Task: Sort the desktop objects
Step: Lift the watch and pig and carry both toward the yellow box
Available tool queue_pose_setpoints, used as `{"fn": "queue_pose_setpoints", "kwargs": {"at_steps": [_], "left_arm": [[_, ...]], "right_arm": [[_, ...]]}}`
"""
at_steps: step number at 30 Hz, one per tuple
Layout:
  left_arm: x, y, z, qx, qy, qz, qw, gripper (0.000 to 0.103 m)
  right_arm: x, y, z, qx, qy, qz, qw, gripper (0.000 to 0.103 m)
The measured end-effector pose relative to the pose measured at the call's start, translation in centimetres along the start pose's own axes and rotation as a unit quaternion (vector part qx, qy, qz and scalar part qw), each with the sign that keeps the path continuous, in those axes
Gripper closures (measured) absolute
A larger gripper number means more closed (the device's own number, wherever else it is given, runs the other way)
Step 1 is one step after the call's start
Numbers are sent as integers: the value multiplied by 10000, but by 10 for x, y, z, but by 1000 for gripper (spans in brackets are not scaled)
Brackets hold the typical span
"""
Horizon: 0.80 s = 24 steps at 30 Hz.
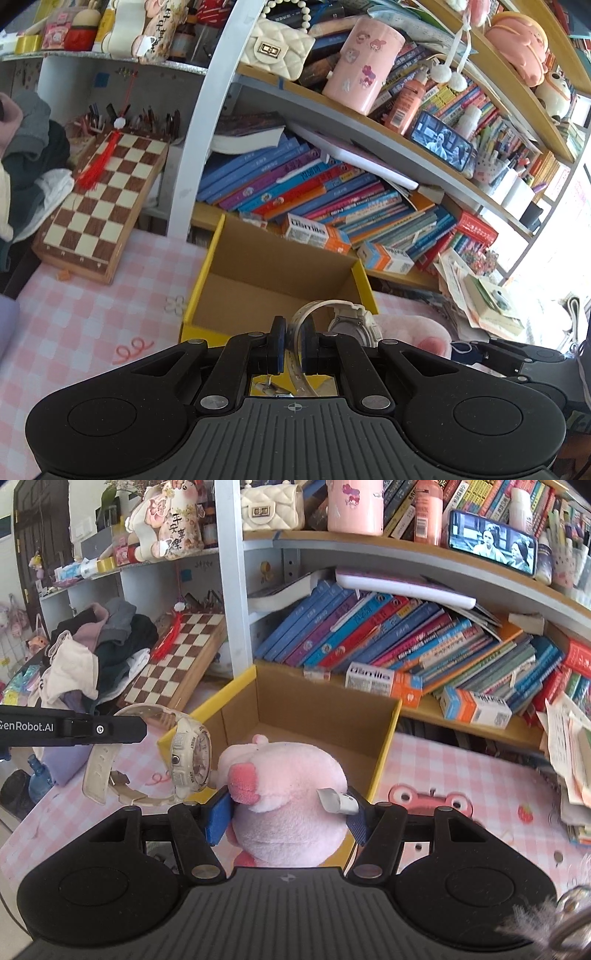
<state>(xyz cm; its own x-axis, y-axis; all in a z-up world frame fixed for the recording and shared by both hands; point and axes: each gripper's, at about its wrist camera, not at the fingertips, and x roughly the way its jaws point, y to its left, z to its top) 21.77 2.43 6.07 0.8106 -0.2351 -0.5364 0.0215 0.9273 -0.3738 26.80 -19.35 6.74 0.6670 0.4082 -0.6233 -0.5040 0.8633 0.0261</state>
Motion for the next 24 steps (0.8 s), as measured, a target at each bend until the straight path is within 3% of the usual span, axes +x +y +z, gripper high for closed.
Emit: {"fn": "queue_pose_setpoints", "kwargs": {"at_steps": [13, 24], "left_arm": [[41, -2, 33, 207, -117, 271, 9994, 96], [92, 11, 35, 298, 165, 672, 9972, 96]], "right_arm": [[48, -24, 39, -316, 85, 46, 9995, 43], [109, -31, 49, -811, 562, 166, 9950, 43]]}}
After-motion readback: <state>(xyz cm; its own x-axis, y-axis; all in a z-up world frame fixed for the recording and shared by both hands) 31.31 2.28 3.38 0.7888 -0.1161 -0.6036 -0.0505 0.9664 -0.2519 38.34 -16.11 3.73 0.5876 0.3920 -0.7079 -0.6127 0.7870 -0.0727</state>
